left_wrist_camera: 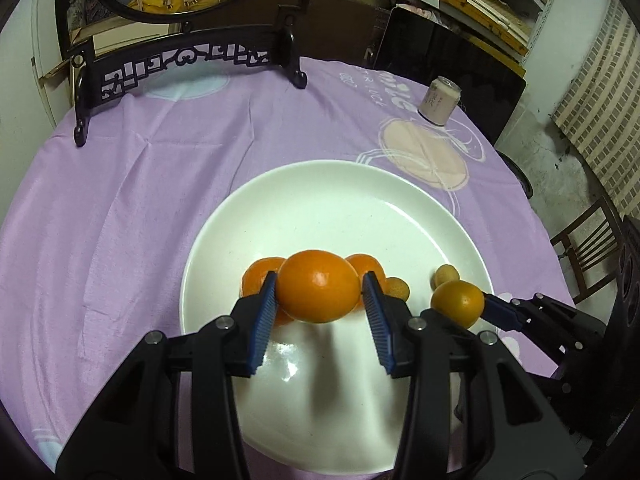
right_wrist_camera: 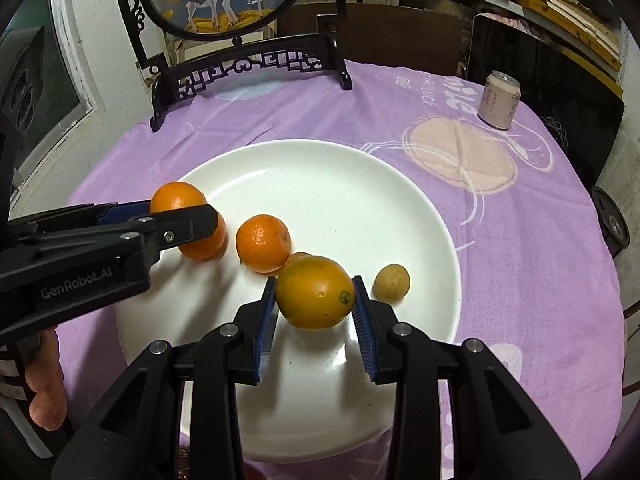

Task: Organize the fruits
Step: 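Grasp an orange with each tool and set both on the white plate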

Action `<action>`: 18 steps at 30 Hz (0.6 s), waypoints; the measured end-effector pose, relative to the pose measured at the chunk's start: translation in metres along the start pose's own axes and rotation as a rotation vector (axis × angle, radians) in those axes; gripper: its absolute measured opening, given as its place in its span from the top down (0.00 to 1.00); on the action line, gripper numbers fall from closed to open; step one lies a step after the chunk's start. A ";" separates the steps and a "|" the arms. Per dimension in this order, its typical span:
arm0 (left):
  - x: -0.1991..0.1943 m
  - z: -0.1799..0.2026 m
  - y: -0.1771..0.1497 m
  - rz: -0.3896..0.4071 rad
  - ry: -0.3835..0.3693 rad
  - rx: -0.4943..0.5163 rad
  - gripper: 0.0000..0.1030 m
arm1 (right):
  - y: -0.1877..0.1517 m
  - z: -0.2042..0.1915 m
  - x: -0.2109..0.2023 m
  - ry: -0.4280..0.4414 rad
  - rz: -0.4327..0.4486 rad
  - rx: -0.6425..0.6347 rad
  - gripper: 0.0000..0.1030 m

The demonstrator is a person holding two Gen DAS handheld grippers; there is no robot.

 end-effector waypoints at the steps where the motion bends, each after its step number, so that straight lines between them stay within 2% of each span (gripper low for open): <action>1: 0.001 0.000 0.000 -0.001 -0.001 0.000 0.58 | -0.001 0.000 0.001 0.005 -0.004 0.003 0.65; 4: 0.001 0.001 0.001 0.002 -0.001 0.002 0.57 | -0.001 -0.001 0.005 -0.002 -0.010 0.000 0.65; 5: -0.001 0.001 0.000 0.009 -0.004 -0.001 0.51 | -0.002 0.000 0.006 -0.015 -0.009 0.005 0.58; 6: -0.003 0.001 0.000 0.017 -0.006 -0.004 0.39 | -0.001 0.002 0.006 -0.034 -0.002 0.008 0.51; 7: -0.008 0.000 0.001 0.040 -0.004 -0.007 0.37 | -0.001 0.005 0.005 -0.056 0.014 0.009 0.44; 10: -0.025 -0.002 0.003 0.107 0.018 0.003 0.36 | 0.002 0.011 -0.009 -0.118 0.082 -0.004 0.44; 13: -0.042 -0.006 -0.005 0.141 0.043 0.012 0.36 | -0.006 0.015 -0.029 -0.097 0.121 0.042 0.44; 15: -0.064 -0.010 -0.023 0.170 0.071 0.023 0.34 | -0.020 0.011 -0.048 -0.065 0.122 0.060 0.44; 17: -0.085 -0.014 -0.048 0.185 0.063 0.033 0.26 | -0.041 0.003 -0.070 -0.049 0.134 0.047 0.44; 18: -0.094 -0.017 -0.060 0.189 0.056 0.039 0.25 | -0.058 -0.003 -0.083 -0.052 0.137 0.034 0.44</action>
Point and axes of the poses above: each gripper's, at about its wrist camera, not at the fingertips, and x roughly the way its jaws point, z to its right, y to its top, the point moved 7 cm from there along x, roughly the way its jaws point, and after that the axes turned 6 degrees about -x, right-handed, at the moved point
